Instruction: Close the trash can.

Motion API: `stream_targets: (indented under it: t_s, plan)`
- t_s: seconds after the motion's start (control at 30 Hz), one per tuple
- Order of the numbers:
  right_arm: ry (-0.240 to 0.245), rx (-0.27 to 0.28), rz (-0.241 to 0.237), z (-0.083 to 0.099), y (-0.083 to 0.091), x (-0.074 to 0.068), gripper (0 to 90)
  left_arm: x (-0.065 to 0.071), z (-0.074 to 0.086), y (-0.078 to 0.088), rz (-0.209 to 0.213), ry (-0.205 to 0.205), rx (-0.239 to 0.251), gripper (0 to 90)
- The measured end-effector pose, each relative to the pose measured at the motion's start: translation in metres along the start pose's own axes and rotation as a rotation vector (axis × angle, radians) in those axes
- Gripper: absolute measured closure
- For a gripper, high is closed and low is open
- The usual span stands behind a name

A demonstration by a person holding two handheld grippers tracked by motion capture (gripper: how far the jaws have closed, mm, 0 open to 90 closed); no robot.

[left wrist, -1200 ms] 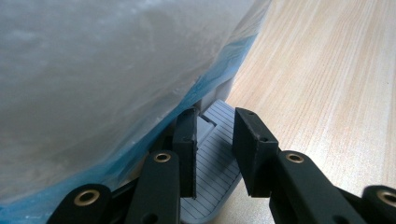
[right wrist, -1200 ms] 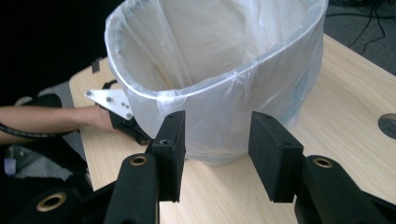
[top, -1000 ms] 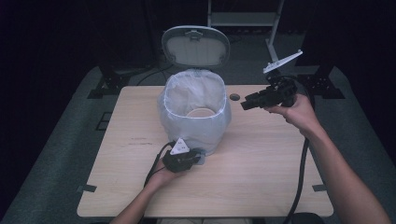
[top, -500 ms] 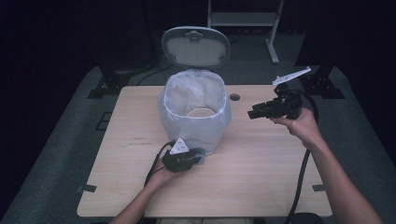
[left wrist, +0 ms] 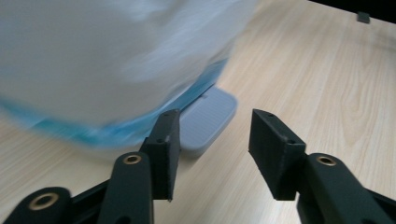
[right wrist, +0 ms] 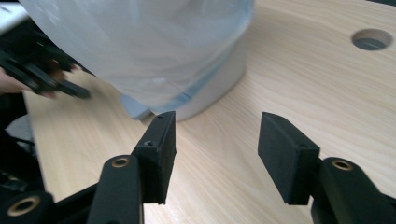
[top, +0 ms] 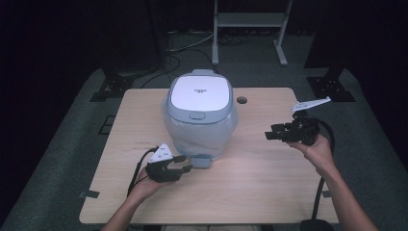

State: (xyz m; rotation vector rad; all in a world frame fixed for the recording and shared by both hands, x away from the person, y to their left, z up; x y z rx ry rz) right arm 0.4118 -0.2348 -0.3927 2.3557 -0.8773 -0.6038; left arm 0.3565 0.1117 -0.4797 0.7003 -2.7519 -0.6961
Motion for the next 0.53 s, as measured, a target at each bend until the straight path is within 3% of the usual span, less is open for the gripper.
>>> stream_targets:
  t_s: [0.27, 0.53]
  plan:
    - [-0.029, 0.031, 0.04, 0.035, -0.002, 0.01, 40.5, -0.022, 0.015, 0.029, -0.084, 0.062, 0.027, 43.6]
    - [-0.057, 0.075, 0.059, 0.057, 0.005, 0.013, 35.2, -0.03, 0.024, 0.046, -0.133, 0.094, 0.055, 38.7]
Point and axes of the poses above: each handheld gripper's, and its own axes: y roughly backward along the jaws, z roughly out of its underside, x roughly to its right, the point moved 8 cm from there along -y, roughly forward along the jaws, and after that the axes turned 5 degrees about z, right-handed, at the moved point
